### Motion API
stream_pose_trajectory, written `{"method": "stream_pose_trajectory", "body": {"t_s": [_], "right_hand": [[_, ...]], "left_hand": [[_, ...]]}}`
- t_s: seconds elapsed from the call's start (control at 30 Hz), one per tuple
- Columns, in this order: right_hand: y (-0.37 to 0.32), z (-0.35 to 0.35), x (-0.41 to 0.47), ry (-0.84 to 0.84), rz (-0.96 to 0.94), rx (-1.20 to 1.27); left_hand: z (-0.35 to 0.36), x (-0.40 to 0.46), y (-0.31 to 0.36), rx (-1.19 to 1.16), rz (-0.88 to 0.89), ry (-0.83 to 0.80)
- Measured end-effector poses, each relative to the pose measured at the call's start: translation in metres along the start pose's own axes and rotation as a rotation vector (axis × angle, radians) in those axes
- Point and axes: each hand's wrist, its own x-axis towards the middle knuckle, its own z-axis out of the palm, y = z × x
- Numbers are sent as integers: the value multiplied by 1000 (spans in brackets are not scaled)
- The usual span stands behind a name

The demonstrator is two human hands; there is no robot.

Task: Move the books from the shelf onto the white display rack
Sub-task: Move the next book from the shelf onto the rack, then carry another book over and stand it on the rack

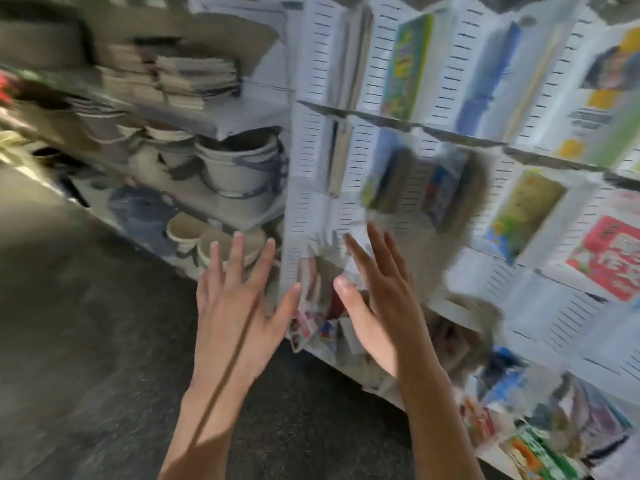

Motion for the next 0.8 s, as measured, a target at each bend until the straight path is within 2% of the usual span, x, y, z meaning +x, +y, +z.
{"method": "stream_pose_trajectory", "body": {"t_s": [0.2, 0.37, 0.6, 0.8], "right_hand": [[-113, 102, 41, -52, -101, 82], [-176, 160, 68, -128, -129, 85], [-231, 228, 118, -214, -223, 154], [-259, 294, 187, -261, -292, 186]], "left_hand": [[-63, 9, -139, 63, -117, 59], [-90, 14, -222, 60, -221, 56], [-105, 38, -301, 23, -325, 107], [-105, 92, -368, 48, -396, 126]]}}
